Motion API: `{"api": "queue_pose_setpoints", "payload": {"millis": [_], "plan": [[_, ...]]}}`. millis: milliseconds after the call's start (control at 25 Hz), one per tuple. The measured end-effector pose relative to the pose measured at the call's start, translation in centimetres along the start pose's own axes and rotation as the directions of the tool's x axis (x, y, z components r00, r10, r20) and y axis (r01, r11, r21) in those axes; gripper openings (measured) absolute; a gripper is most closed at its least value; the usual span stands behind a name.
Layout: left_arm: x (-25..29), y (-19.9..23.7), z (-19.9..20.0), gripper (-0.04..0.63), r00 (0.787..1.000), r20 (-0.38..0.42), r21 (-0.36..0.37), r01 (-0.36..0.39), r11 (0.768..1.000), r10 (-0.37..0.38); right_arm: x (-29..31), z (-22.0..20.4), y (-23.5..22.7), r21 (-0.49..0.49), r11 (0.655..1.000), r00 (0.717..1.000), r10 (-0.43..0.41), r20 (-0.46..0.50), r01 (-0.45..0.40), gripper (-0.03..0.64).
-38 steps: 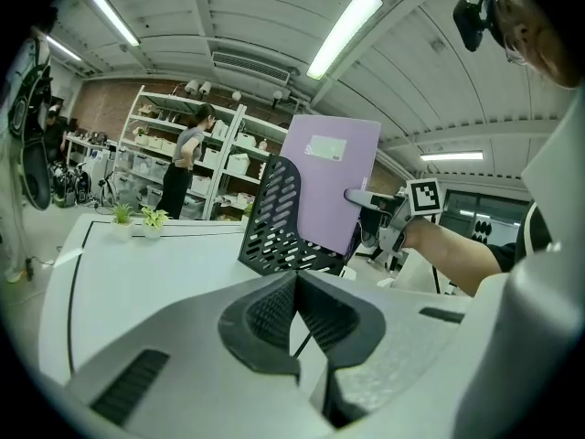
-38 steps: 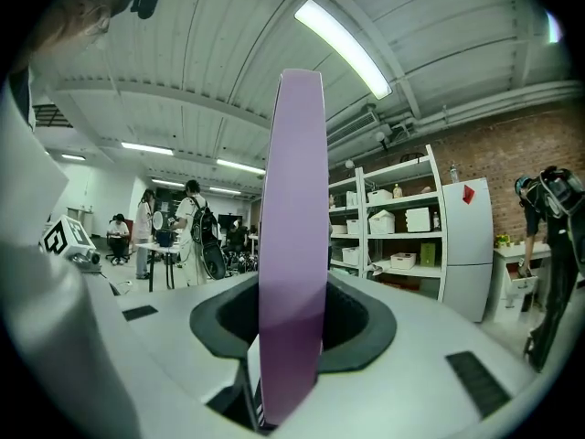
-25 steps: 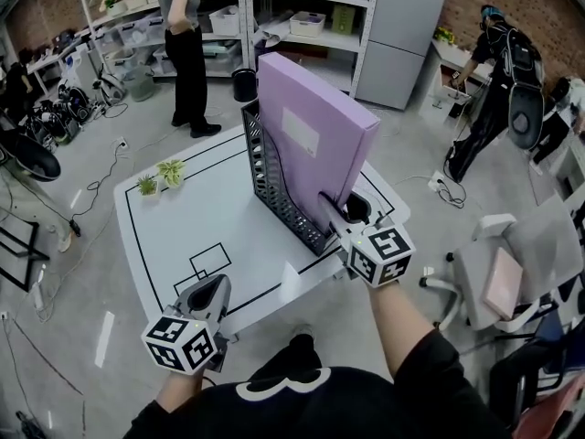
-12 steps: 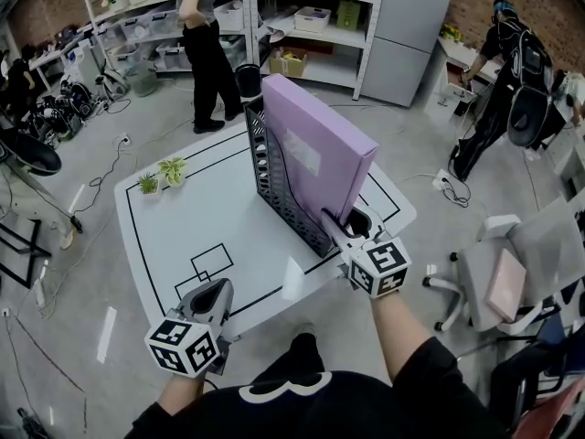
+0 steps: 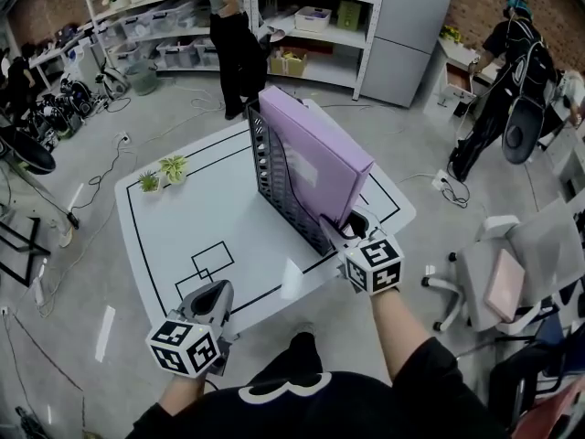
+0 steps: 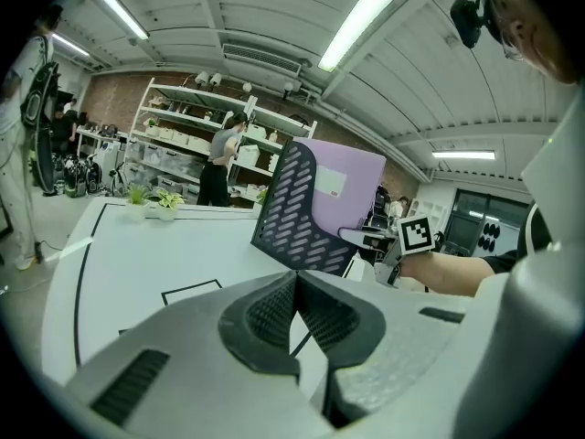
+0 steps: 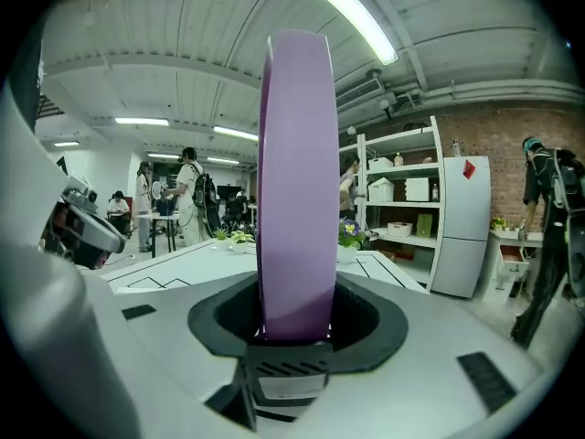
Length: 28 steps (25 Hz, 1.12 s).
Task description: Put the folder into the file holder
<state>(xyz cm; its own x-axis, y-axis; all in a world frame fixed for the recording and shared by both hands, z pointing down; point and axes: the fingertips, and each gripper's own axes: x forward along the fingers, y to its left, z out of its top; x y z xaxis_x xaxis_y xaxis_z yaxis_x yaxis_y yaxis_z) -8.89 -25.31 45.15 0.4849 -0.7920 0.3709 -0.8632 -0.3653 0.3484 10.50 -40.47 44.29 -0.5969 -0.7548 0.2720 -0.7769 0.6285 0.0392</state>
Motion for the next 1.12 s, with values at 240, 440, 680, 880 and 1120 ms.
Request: {"api": "queue_pose_setpoints", "payload": {"millis": [240,440,680,880,1120], "plan": [[-0.9,-0.4,-0.2,0.006,1.0,0.001,-0.002,0.0,1.0,0.0,-0.6,0.4,0.2,0.036,0.999,1.0,-0.003,0.005,0.002,0.267],[-2.0,-1.6,0.1,0.006,1.0,-0.001,0.015,0.011,1.0,-0.011,-3.0,1.8,0.1,0.057,0.998,0.999,-0.04,0.034,0.038,0.275],[-3.4,-4.6,1.5,0.006,0.998,0.022,0.06,0.05,0.997,-0.051,-8.6,4.2,2.0,0.063,0.998,0.998,-0.016,0.053,0.012,0.273],[-4.9,-7.9,2.5,0.006,0.993,0.034,0.085,0.107,0.991,-0.11,-14.1,6.7,6.9,0.101,0.989,0.989,0.093,0.118,-0.105,0.182],[-7.1,-12.6,3.7,0.006,0.978,0.042,0.138,0.199,0.97,-0.206,-19.7,8.2,11.4,0.217,0.947,0.959,0.195,0.207,-0.239,0.032]]}}
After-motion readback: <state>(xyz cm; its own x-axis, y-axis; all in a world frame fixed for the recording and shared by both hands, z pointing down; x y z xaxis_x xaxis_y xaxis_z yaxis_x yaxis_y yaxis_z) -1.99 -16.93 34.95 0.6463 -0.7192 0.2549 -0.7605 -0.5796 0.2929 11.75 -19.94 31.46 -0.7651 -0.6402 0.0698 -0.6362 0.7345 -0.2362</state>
